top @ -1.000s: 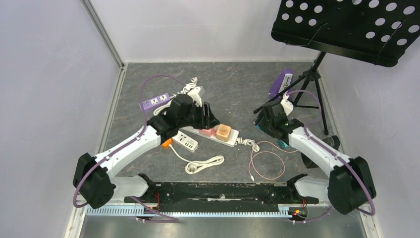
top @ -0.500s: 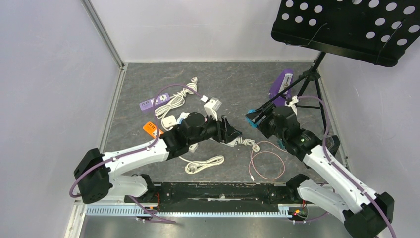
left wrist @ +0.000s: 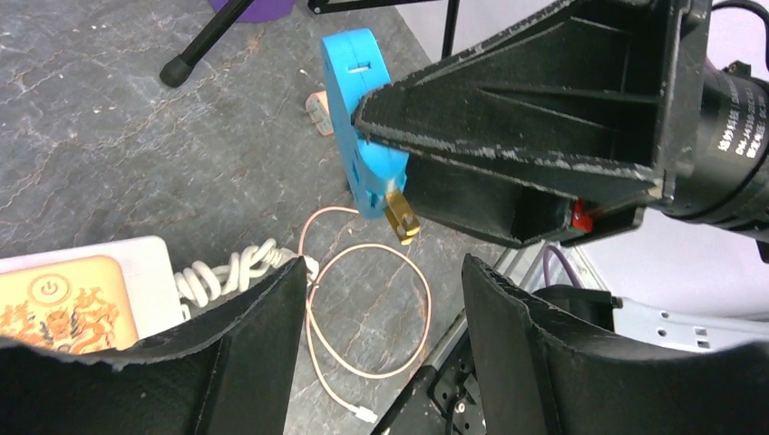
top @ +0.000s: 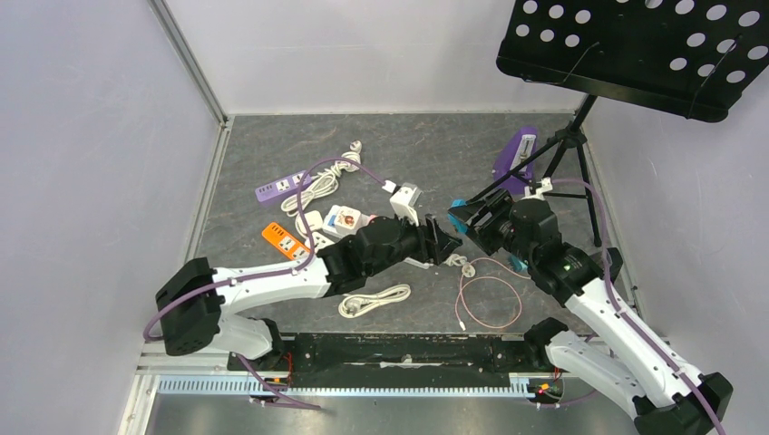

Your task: Insert the plug

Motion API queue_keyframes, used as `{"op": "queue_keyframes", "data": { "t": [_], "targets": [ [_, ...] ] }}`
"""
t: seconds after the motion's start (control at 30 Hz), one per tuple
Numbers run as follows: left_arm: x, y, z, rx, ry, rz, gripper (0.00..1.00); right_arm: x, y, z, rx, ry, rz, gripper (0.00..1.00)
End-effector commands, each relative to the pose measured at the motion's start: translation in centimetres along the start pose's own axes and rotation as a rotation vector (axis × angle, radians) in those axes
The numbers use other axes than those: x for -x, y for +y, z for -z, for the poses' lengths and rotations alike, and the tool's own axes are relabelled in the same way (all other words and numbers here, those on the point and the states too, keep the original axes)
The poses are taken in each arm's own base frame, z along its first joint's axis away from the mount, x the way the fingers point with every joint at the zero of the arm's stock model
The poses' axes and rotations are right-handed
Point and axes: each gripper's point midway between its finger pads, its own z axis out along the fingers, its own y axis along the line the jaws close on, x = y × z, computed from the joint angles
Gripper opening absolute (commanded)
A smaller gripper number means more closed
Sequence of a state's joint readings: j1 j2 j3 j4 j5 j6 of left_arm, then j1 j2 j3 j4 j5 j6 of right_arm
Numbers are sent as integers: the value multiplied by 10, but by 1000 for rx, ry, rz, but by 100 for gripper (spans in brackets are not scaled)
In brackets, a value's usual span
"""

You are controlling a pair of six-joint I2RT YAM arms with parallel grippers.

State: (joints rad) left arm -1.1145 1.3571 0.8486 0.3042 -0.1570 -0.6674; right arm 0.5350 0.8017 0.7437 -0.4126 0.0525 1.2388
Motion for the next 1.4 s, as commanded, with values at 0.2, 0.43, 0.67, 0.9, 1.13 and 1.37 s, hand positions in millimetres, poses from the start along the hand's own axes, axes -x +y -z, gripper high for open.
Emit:
{"op": "queue_keyframes", "data": {
  "t": [0.2, 0.43, 0.67, 0.9, 1.13, 1.37],
  "targets": [
    [34, -26, -22, 7, -194, 0, 66, 2, 22, 13, 83, 4, -30, 45],
    [44, -24, -22, 45, -294, 29, 54, 1, 21, 12, 80, 8, -34, 45],
    [41, -24, -29, 40, -307, 17, 37, -1, 21, 12, 85, 17, -39, 45],
    [43, -25, -27, 40, -305, -2, 3, -1, 21, 12, 89, 17, -31, 52],
    [50, -44, -7, -27, -241, -33, 2, 19, 34, 29, 266, -138, 119, 98],
    [76, -63, 36, -95, -181, 23, 2, 36, 68, 77, 557, -313, 286, 98]
  ]
}}
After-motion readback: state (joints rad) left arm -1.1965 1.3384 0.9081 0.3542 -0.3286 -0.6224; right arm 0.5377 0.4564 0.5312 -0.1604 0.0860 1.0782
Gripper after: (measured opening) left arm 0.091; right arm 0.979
